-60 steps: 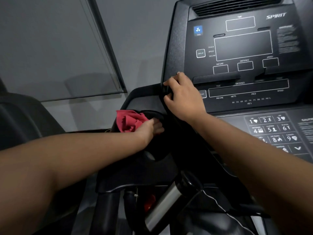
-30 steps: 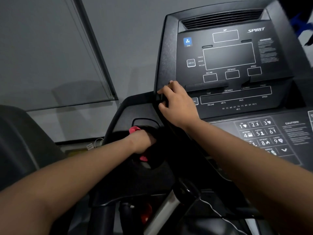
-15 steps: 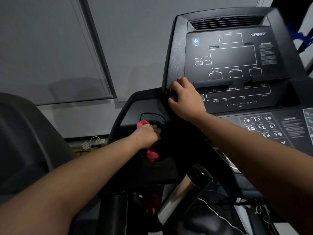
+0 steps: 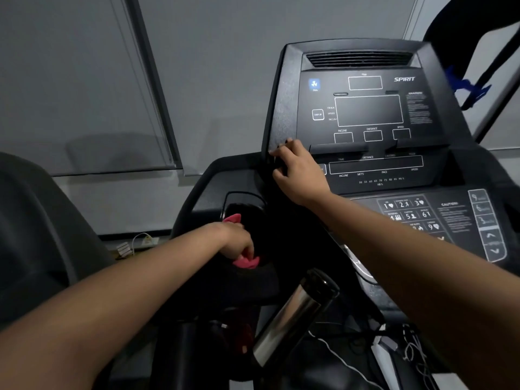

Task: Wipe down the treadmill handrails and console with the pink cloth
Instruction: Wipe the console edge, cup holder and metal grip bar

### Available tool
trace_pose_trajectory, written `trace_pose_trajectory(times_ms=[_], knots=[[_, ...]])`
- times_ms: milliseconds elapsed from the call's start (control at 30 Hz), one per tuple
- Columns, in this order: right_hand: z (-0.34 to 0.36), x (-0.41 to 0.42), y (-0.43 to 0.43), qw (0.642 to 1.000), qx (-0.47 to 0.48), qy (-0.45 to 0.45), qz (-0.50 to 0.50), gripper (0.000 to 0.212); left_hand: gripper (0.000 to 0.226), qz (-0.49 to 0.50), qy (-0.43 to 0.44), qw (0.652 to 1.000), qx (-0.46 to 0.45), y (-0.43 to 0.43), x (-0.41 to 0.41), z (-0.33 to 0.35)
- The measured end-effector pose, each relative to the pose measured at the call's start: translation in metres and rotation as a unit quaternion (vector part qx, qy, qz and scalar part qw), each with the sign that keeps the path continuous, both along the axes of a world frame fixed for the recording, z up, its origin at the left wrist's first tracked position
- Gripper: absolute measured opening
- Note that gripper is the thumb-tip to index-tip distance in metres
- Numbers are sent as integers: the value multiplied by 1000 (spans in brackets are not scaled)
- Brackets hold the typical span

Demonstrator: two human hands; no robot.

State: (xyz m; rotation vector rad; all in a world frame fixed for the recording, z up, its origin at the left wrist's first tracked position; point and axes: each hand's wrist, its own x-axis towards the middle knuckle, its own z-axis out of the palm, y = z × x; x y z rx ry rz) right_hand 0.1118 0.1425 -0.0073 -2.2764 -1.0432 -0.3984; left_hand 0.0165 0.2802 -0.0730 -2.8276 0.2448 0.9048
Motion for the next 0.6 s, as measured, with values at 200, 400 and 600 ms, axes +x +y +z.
trace_pose_trajectory(times_ms=[200, 400, 600], knots=[[1, 0, 4, 1000, -3, -23, -18, 34, 32, -4, 21, 1000, -2, -17, 1, -1], [1, 1, 6, 999, -7, -35, -30, 34, 34, 6, 102, 990, 98, -40, 4, -7], [1, 3, 3, 1000, -4, -16, -12, 38, 51, 47, 11, 965, 258, -46, 4, -15]])
